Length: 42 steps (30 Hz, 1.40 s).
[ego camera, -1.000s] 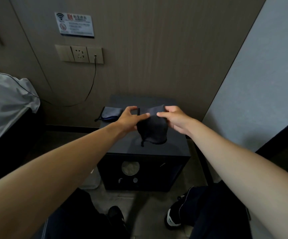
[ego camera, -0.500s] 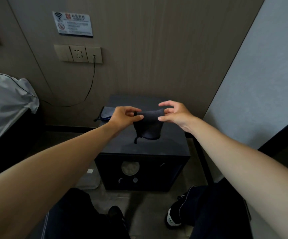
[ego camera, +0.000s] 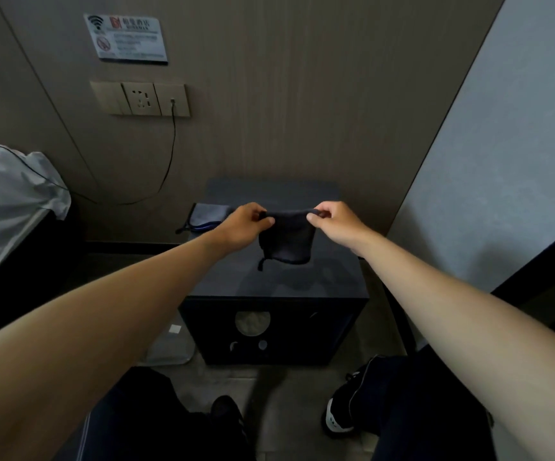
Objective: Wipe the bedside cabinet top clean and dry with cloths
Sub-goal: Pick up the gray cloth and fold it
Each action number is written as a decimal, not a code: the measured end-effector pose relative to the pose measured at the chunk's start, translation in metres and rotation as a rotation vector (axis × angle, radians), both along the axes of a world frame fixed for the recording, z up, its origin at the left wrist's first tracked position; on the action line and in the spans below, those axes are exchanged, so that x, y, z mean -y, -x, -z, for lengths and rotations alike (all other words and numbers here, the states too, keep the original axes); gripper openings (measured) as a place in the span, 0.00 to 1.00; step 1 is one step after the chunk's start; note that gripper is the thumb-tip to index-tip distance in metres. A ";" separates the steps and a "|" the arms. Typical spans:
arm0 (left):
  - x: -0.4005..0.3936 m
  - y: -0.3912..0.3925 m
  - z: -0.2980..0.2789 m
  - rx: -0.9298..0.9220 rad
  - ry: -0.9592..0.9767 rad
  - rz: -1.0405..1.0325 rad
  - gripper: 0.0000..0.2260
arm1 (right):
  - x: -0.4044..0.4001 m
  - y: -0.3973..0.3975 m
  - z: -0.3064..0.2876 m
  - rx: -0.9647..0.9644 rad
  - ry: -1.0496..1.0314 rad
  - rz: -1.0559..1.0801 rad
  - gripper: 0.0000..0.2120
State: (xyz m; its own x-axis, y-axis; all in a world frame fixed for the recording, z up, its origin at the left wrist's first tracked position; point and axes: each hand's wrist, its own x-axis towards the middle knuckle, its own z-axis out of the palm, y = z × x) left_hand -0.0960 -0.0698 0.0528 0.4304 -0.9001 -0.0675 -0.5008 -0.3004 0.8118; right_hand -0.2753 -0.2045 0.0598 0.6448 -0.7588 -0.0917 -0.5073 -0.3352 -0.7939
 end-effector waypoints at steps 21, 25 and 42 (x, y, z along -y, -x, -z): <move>0.145 -0.011 0.079 -0.517 0.068 -0.273 0.20 | 0.131 -0.021 0.082 0.274 -0.494 0.337 0.20; 0.189 -0.016 0.094 -0.516 0.047 -0.286 0.21 | 0.171 -0.031 0.099 0.271 -0.374 0.380 0.19; 0.313 -0.055 0.145 -0.060 0.172 -0.268 0.25 | 0.285 -0.082 0.143 0.241 -0.126 0.458 0.18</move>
State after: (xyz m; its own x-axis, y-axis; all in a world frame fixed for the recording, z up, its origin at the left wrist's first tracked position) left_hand -0.0407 -0.3826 -0.0924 0.6538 -0.7555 0.0427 -0.3716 -0.2714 0.8878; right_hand -0.1933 -0.4895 -0.0833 0.2640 -0.9603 -0.0904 -0.3771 -0.0165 -0.9260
